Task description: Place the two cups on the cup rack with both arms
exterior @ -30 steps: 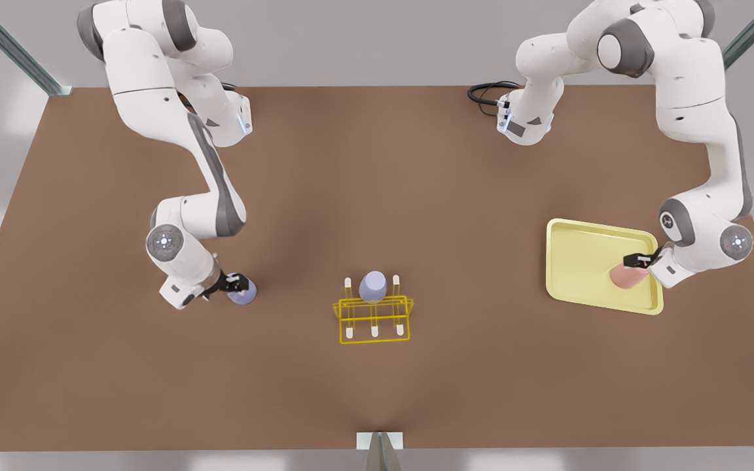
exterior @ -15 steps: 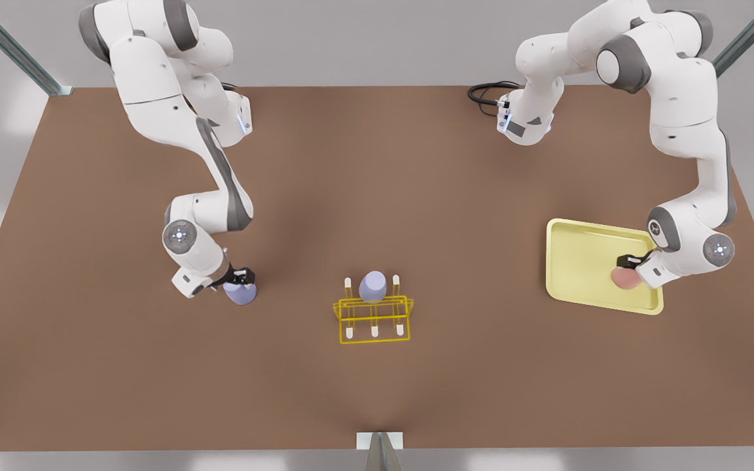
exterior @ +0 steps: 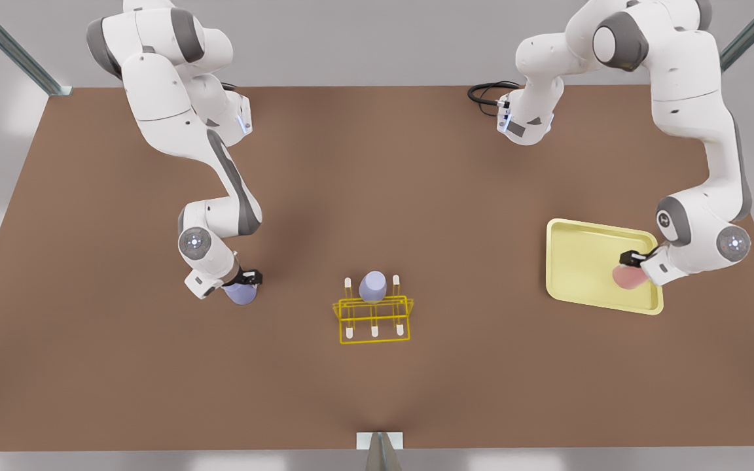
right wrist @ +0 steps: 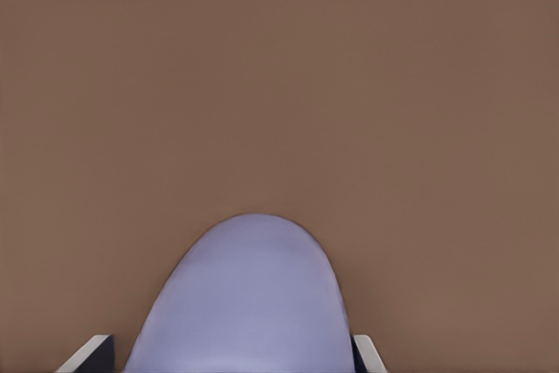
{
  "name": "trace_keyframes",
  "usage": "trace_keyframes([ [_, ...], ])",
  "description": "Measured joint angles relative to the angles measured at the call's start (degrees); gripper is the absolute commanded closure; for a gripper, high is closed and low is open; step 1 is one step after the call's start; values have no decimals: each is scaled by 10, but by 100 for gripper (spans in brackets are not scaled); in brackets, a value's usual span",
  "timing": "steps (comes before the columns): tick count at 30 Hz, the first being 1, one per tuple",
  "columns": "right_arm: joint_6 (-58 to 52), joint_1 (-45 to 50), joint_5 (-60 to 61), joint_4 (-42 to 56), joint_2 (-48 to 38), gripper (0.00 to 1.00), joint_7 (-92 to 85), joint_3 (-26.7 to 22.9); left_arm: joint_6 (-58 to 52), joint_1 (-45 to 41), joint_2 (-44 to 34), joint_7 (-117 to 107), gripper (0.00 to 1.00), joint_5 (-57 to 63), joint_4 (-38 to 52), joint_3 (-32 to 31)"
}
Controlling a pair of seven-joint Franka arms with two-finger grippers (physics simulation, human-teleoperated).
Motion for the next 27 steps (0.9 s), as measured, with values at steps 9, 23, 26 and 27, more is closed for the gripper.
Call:
trace_keyframes([
  [9,9,-3,0,2,4,9,6,0,-111,-50,127,-147,18,-65,302,-184],
  [23,11,-6,0,7,2,15,7,0,-40,-257,280,-516,18,-202,534,-119],
  [26,12,-6,1,9,-2,15,6,2,-25,-267,285,-573,18,-225,537,-115],
  [27,12,-6,3,11,-8,14,6,5,-21,-271,286,-590,18,-229,537,-115],
])
